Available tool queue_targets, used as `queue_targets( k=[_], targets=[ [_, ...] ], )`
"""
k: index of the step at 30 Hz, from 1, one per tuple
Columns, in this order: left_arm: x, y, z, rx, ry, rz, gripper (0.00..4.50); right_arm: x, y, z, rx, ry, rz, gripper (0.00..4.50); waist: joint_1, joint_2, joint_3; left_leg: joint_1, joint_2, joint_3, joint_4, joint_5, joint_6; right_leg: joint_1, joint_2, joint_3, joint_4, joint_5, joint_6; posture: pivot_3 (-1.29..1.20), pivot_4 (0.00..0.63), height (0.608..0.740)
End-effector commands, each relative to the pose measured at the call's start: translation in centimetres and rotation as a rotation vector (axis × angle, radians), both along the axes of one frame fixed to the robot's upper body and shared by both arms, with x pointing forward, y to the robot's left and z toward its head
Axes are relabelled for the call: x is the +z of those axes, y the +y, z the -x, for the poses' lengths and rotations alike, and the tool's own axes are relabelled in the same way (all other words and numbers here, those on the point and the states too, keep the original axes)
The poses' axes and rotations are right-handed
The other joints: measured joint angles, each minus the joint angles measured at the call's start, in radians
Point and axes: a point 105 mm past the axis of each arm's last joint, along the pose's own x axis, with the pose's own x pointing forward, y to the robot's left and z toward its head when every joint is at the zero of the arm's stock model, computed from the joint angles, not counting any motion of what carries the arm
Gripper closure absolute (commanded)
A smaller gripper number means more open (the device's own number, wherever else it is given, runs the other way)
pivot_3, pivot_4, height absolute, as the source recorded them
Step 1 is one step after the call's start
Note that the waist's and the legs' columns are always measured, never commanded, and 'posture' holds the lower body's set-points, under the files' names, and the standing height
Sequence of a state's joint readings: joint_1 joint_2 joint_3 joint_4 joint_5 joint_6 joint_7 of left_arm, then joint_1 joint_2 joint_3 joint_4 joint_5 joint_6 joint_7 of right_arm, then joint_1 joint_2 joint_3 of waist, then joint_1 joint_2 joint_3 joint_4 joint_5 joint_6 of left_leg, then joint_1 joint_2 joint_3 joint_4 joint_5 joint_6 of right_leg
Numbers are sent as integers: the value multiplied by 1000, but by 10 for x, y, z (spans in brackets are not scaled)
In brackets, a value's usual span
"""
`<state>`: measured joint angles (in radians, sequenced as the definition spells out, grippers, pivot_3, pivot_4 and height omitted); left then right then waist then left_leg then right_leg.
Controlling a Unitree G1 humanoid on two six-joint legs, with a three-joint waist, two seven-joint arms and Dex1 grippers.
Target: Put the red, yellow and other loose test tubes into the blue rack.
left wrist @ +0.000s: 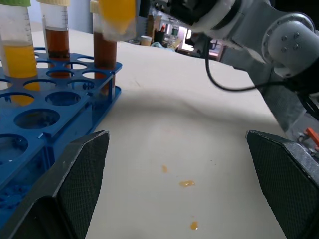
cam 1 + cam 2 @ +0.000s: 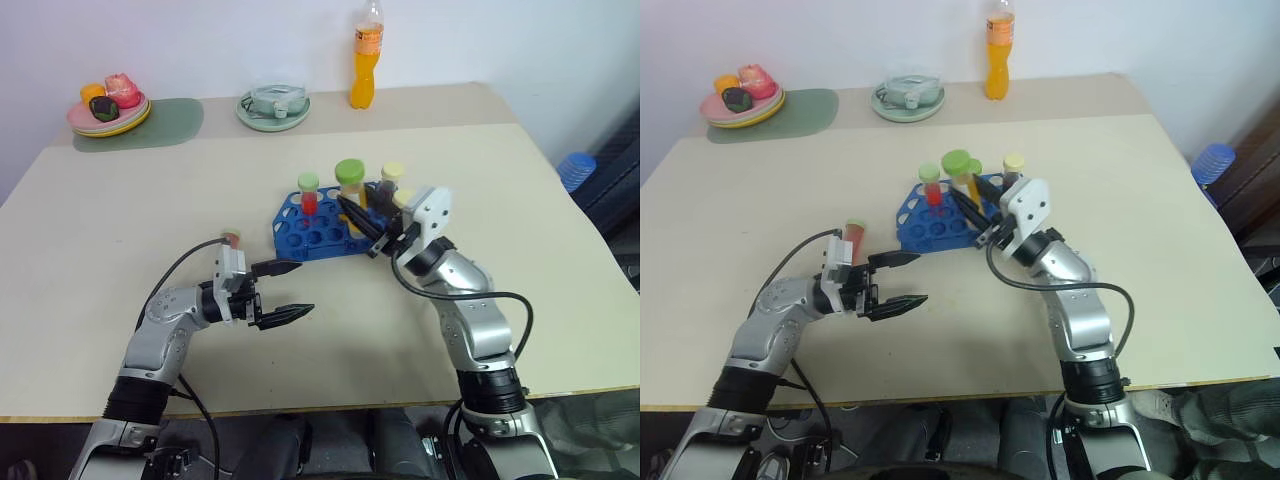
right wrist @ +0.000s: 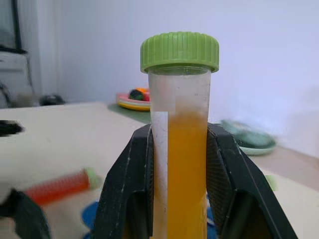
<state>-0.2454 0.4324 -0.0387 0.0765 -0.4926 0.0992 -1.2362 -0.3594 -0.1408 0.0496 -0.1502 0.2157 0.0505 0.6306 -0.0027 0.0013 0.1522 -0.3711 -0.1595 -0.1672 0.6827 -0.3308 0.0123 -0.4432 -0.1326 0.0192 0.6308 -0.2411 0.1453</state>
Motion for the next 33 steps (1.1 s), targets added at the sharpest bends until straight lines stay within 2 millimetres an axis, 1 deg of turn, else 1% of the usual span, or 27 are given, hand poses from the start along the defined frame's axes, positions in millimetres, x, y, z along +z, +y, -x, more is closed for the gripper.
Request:
queue_targets(
  k=[1,3,9,12,16,22,26,33],
  targets=[
    [6,5,-1,24,-30,21,0,9,1,-5,-15,-70,-57,3713,-8,0,0,0,0,0,0,0,0,0,0,0,0,0,0,0,150,740],
    [6,5,0,28,-30,26,0,7,2,-9,-15,-73,-77,3713,-11,0,0,0,0,0,0,0,0,0,0,0,0,0,0,0,150,740],
    [6,9,1,65,-26,46,0,-10,4,-31,-74,-55,-102,3713,-18,0,0,1,0,0,-1,0,0,0,0,0,0,0,0,0,150,740],
    [8,13,0,94,-26,59,0,-16,5,-37,-89,-53,-101,3713,-16,0,0,1,0,0,-1,0,0,0,0,0,0,0,0,0,150,740],
    [13,19,-4,161,-43,70,0,-24,8,-41,-91,-47,-100,3713,-18,0,0,1,0,0,-1,0,0,0,1,0,0,0,0,0,150,740],
    [18,25,-10,268,-82,71,0,-33,5,-45,-123,-39,-107,3713,-18,1,0,1,0,0,-1,0,0,0,1,0,0,0,0,0,150,740],
    [18,26,-6,283,-75,79,0,-37,2,-47,-143,-36,-112,3713,-17,1,0,1,0,0,-1,0,0,0,1,0,0,0,0,0,150,740],
    [13,41,4,298,-53,70,0,-48,-4,-51,-185,-23,-111,3713,-17,1,0,3,0,0,-1,0,0,1,1,0,1,0,0,0,150,740]
  ],
)
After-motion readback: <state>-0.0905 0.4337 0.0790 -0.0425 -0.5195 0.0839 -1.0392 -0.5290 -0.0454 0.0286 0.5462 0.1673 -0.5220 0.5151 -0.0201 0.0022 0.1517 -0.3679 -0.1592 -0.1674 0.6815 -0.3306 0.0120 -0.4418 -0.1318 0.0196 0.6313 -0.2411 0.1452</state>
